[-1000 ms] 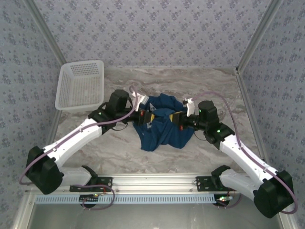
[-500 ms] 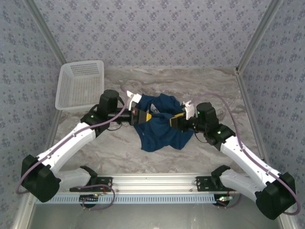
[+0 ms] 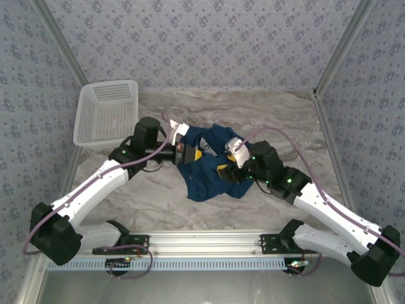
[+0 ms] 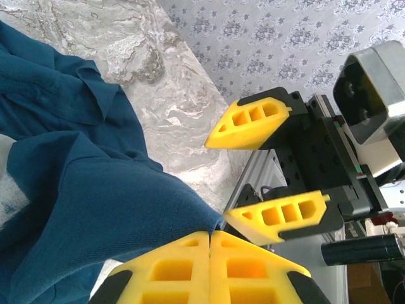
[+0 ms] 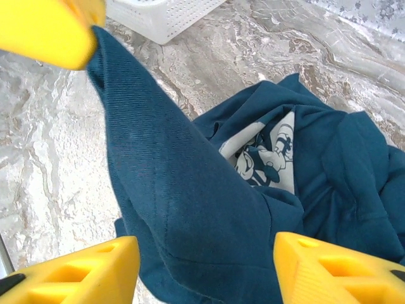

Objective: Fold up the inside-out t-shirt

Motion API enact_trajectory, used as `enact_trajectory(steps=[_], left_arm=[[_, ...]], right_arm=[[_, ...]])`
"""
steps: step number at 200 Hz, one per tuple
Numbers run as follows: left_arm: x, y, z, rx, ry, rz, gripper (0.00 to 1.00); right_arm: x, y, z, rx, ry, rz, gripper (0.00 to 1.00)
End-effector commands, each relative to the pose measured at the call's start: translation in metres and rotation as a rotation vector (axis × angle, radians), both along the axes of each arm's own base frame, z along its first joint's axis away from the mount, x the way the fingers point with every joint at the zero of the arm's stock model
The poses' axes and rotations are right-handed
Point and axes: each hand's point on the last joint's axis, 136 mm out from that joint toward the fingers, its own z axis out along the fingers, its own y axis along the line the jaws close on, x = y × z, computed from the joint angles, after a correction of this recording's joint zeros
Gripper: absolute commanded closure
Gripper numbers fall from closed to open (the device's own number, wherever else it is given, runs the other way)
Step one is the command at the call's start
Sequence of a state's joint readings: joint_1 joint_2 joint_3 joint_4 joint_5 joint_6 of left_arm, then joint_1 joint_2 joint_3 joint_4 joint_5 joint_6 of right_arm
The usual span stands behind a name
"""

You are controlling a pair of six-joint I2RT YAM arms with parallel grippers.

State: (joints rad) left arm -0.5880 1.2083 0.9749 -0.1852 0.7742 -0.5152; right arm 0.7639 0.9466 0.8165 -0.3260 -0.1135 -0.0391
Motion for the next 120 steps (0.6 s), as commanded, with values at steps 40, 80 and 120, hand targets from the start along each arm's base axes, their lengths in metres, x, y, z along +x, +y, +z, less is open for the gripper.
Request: enact_trajectory(steps=[40, 80, 120], left_arm=[[0.002, -0.003, 0.015, -0.017, 0.007, -0.010, 1.00], [0.002, -0.003, 0.016, -0.020, 0.008, -0.010, 1.00], [0.001, -0.002, 0.016, -0.018, 0.010, -0.010, 1.00]], right_arm=[[-0.016, 0.011, 0.011, -0.199, -0.236, 0.065, 0.54], [-0.002, 0.017, -0.002, -0.351, -0.304, 0.024, 0.52], [0.011, 0.025, -0.007, -0.399, -0.319, -0.001, 0.58]])
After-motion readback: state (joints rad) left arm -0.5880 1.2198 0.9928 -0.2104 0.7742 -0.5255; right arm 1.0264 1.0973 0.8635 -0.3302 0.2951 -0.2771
